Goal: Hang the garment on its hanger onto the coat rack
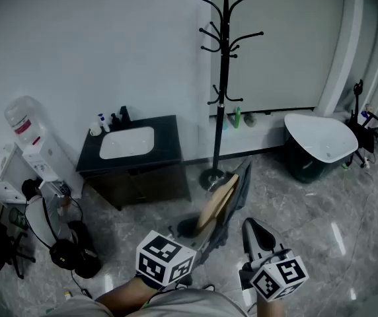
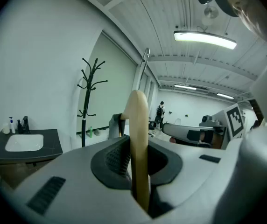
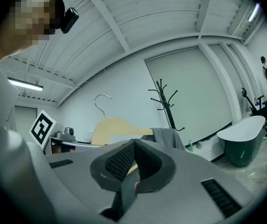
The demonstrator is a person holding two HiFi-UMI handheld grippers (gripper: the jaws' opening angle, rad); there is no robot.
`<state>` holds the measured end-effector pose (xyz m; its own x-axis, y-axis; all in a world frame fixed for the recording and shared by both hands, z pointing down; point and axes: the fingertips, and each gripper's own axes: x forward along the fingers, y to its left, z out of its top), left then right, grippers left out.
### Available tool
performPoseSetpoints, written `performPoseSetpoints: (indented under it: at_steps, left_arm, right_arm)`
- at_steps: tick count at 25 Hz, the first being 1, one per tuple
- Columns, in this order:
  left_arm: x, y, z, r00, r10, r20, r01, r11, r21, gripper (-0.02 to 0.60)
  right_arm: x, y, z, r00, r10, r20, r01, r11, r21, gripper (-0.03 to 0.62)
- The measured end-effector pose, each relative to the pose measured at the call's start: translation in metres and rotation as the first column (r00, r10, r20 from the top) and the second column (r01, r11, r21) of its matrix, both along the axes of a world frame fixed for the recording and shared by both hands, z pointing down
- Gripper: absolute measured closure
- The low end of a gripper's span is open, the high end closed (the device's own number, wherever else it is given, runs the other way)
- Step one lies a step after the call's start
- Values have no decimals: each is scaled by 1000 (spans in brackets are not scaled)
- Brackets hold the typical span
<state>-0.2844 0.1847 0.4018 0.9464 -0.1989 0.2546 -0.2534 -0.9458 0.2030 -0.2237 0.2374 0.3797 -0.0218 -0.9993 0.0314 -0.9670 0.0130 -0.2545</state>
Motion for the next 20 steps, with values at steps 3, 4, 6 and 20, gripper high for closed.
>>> performPoseSetpoints:
  at_steps: [3,4,6,20]
  left_arm:
    - [5,4,3,1000,11,2,-11,1000,0,538]
    - [7,5,4,1000,14,2,-14,1000,0,539]
    - [10,7,4,1000,17,4,-17,1000,0,540]
    - [37,20,3,999,40,13,-40,999,10,539]
  right_arm:
    - [4,2,3,1000,1,0,-1,1000,-1,580]
    - [5,2,4,1000,1,0,-1,1000,-3,580]
    - [7,3,5,1000,3,-1,-3,1000,-4,580]
    - [23,15,6,999,-25,32,25,1000,0,580]
